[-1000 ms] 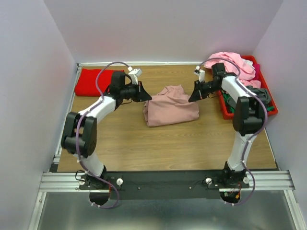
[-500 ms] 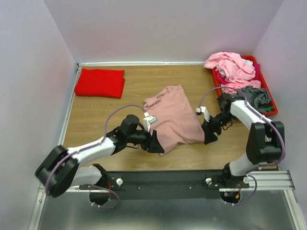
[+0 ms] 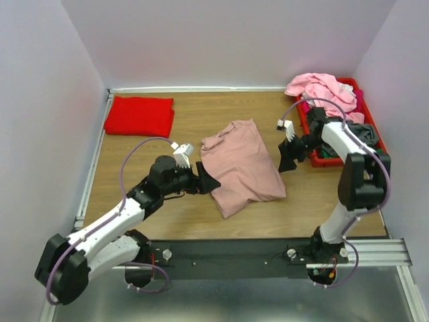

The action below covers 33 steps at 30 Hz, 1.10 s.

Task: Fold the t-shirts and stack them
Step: Fold the tshirt

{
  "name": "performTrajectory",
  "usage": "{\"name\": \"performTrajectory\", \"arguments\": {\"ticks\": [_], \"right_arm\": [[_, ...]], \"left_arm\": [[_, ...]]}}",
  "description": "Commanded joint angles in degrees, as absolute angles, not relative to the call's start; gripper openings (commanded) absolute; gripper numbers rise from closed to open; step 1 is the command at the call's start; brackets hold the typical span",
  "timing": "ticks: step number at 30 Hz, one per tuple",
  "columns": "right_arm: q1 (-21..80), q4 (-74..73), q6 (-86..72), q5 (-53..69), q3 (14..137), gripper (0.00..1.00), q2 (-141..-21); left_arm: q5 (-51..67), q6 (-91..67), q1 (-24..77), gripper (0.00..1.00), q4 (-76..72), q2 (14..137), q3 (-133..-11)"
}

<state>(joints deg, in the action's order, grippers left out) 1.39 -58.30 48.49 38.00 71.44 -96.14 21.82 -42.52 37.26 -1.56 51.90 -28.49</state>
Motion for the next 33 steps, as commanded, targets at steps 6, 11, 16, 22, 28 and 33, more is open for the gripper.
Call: {"name": "performTrajectory", "arguments": {"ticks": [6, 11, 16, 22, 28, 33], "right_arm": [[1.14, -47.56, 30.33, 41.49, 79.79, 0.77, -110.65], [1.14, -45.62, 26.99, 41.48, 87.87, 0.78, -117.23], [1.14, -45.62, 24.61, 42.45, 94.39, 0.77, -122.6], [1.23, -45.44, 26.36, 42.45, 91.85, 0.78, -121.03], [1.23, -45.61, 23.48, 44.38, 96.06, 0.78, -124.71], [1.32, -45.44, 21.97, 45.79, 98.26, 0.78, -126.21]], "left_arm": [[23.72, -48.25, 23.58, 0.83, -21.69, 68.34, -24.96], [26.79, -40.88, 19.78, 0.56, -24.62, 87.04, -37.77], [25.44, -31.5, 19.95, 0.43, -12.19, 98.51, -54.28], [14.42, -23.39, 19.69, 0.52, -2.74, 99.31, -57.47], [11.61, -17.76, 19.51, 0.58, 3.68, 104.58, -65.46], [14.24, -18.37, 18.28, 0.59, 4.13, 108.89, -69.34]]}}
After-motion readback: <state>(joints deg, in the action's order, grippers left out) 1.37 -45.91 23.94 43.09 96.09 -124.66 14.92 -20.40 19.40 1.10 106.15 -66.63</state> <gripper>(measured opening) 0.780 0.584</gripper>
